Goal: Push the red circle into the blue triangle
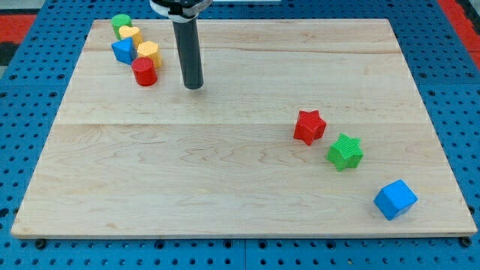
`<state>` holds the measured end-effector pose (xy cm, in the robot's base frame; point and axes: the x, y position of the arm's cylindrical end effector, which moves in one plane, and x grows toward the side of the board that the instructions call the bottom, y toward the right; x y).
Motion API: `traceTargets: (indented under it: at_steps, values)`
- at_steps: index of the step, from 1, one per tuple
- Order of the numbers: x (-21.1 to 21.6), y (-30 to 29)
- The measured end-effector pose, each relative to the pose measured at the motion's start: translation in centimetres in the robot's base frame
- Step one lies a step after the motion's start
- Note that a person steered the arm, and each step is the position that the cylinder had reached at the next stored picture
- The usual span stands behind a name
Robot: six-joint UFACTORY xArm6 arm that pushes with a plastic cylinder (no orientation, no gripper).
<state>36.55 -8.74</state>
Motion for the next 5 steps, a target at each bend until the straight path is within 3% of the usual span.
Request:
traceTargets:
  at_steps: [1,2,4,5]
  values:
    - [-1.9,-6.3]
    - [3.5,-11.0]
    - [-2.5,-10.8]
    - [0.1,-7.3]
